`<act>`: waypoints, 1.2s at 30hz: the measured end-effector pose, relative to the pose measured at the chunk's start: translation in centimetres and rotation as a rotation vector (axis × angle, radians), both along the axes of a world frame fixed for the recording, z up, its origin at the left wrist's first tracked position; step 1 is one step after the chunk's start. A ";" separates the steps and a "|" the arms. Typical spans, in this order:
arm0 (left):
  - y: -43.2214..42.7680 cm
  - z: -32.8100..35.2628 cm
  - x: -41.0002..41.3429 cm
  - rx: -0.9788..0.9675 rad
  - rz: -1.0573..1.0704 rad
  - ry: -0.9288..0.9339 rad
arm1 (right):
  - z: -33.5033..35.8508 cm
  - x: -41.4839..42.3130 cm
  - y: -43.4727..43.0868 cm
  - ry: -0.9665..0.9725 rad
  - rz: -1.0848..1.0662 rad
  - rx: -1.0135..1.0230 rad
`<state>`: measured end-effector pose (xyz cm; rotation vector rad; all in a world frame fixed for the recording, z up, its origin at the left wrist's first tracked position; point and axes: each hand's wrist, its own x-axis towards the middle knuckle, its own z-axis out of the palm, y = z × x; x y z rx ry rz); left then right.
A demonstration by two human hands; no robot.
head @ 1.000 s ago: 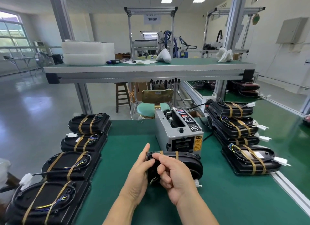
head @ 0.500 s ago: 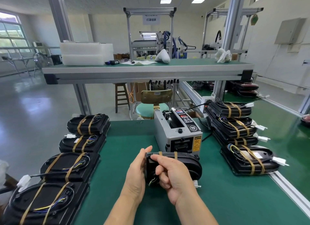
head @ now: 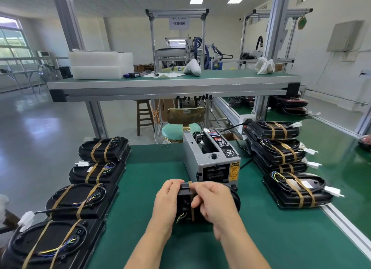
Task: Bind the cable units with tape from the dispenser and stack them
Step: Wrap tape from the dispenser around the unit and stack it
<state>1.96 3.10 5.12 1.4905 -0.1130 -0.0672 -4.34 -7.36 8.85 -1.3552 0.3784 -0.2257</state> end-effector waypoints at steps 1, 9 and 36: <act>0.0 0.0 0.0 -0.003 0.001 -0.002 | 0.0 0.1 -0.7 -0.022 -0.043 -0.047; -0.4 -0.2 0.4 -0.039 0.002 0.033 | -2.8 1.5 -7.0 0.018 -0.471 -0.342; -3.5 2.6 0.0 1.035 -0.030 -0.642 | -1.8 6.6 -7.3 0.326 -0.442 -0.242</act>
